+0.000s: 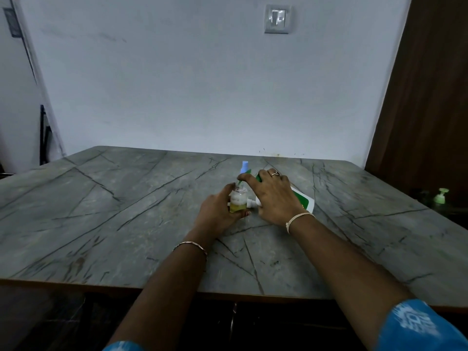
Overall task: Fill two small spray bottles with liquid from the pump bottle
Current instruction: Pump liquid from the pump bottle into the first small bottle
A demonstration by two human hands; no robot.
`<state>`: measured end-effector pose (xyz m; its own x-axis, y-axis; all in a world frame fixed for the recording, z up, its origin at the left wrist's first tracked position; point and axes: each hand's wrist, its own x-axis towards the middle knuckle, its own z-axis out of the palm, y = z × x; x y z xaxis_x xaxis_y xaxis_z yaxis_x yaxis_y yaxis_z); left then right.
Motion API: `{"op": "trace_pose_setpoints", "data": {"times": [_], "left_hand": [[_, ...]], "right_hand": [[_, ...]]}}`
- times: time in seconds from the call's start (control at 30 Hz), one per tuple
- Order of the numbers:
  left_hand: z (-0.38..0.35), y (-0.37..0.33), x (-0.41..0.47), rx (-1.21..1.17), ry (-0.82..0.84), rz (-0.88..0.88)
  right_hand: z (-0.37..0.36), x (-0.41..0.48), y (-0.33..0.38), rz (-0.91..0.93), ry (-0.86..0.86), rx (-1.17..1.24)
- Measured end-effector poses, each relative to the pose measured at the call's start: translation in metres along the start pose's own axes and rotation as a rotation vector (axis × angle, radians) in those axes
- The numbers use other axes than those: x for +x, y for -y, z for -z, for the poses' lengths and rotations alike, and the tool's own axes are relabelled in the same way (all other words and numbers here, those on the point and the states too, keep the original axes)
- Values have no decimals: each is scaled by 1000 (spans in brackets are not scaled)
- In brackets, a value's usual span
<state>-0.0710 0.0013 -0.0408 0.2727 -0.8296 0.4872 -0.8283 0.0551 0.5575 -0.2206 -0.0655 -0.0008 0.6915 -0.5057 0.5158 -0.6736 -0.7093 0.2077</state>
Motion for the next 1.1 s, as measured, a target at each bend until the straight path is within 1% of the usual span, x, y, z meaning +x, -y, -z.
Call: {"op": "trace_pose_setpoints", "data": {"times": [0.2,0.4,0.7,0.77,1.1], "left_hand": [[-1,1,1,-5,-11,8],[-2,4,2,-19,15,19],[-2,1,1,-16,-10,-9],[-1,1,-1,-27,-27,-10],[-2,2,1,3,-15,4]], "right_hand": [[3,-3,0,8,4,-14],[6,-8,-2,47,-9,-49],[3,-1,1,-4,19,19],[5,0,4,-11,11,13],[3,-7,-1,11,2,-57]]}}
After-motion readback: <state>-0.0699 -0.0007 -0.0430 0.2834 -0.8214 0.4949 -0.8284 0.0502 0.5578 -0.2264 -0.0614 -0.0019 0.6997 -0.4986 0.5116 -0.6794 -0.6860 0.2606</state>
